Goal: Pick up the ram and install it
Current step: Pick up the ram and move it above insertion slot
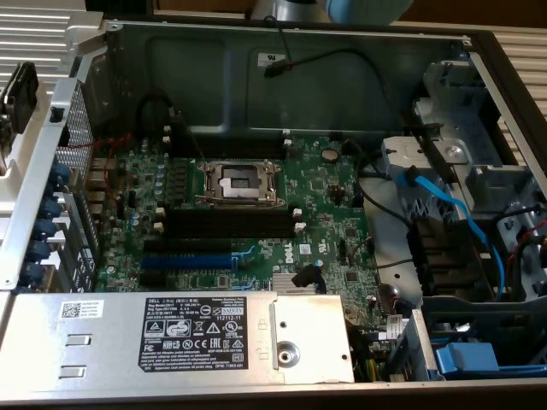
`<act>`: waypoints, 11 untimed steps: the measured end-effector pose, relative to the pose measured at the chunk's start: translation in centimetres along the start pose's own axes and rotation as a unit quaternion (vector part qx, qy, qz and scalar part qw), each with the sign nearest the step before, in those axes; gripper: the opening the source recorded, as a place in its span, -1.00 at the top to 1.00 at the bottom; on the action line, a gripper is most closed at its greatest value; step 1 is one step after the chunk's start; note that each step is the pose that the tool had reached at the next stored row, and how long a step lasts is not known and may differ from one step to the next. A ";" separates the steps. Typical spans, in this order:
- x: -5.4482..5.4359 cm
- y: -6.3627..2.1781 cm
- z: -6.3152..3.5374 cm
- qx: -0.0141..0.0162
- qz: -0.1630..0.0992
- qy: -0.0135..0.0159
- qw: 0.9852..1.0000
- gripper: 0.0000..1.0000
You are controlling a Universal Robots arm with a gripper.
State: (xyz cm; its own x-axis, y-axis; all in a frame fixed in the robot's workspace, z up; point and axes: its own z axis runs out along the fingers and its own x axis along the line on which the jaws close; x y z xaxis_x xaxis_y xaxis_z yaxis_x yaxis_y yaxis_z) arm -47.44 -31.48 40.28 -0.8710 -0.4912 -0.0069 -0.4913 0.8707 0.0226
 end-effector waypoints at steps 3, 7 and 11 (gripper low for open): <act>0.0 0.00 0.00 0.000 -0.027 0.001 1.000 0.80; 0.0 0.00 0.00 -0.001 -0.064 0.002 0.998 0.80; 0.0 0.00 0.00 -0.001 -0.100 0.003 0.995 0.80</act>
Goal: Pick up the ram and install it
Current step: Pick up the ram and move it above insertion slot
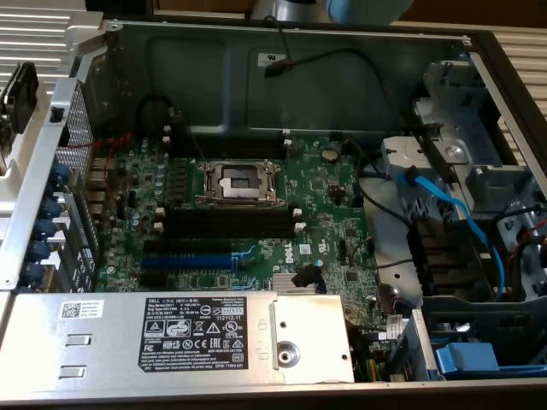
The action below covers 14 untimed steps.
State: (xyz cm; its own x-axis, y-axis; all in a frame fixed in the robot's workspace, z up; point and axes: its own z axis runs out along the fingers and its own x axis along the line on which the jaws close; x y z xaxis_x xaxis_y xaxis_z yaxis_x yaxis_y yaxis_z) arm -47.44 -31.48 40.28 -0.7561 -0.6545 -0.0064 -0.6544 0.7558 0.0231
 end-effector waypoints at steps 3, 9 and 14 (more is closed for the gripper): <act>0.0 0.00 0.00 0.000 -0.028 0.001 1.000 0.80; 0.0 0.00 0.00 -0.001 -0.083 0.002 0.997 0.80; 0.0 0.00 0.00 -0.001 -0.128 0.003 0.992 0.80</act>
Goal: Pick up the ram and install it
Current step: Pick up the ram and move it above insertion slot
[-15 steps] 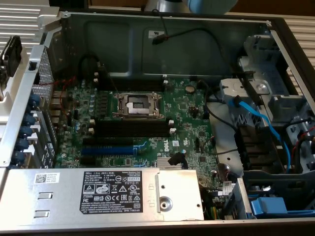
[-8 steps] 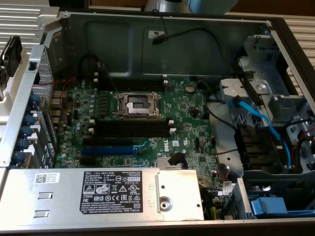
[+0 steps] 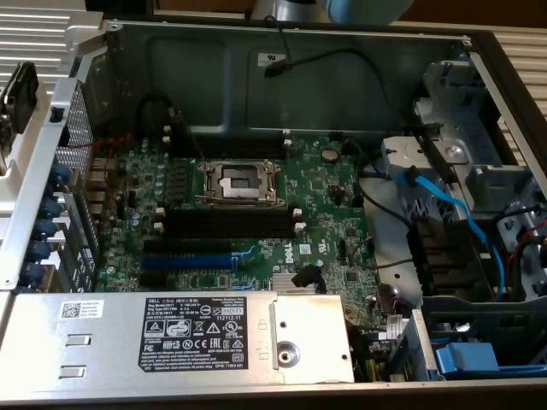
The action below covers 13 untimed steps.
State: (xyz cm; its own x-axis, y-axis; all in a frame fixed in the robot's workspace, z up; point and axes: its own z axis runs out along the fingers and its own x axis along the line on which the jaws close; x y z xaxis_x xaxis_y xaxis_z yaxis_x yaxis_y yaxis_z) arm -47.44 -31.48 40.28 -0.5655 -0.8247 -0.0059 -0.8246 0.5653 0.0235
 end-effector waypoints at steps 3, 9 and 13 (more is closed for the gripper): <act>0.0 0.00 0.00 0.000 -0.027 0.001 1.000 0.80; 0.0 0.02 0.00 -0.001 -0.082 0.002 0.997 0.80; 0.0 0.04 0.00 -0.001 -0.117 0.003 0.993 0.80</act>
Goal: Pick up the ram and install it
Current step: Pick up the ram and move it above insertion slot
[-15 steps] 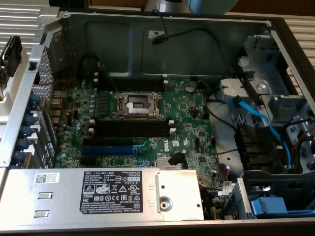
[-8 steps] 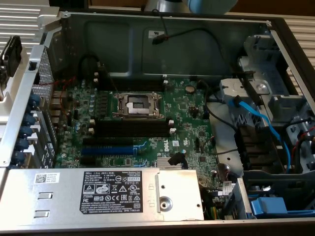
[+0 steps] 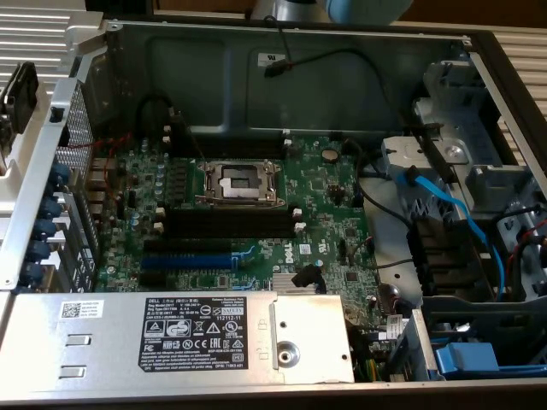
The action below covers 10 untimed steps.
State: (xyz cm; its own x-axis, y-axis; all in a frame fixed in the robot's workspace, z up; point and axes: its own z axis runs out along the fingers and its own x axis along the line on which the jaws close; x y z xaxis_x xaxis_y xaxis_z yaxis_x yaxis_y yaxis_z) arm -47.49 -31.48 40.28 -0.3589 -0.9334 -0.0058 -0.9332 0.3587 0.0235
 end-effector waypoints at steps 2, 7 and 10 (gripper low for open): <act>0.0 0.01 0.01 0.000 -0.014 0.000 1.000 0.80; 0.0 0.02 0.08 0.000 -0.036 0.002 0.999 0.80; 0.0 0.08 0.14 0.002 -0.043 0.004 0.999 0.80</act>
State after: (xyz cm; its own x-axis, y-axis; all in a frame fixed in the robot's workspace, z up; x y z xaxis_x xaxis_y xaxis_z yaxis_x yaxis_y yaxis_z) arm -47.58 -31.50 40.14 -0.2776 -0.9607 0.0005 -0.9605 0.2775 0.0185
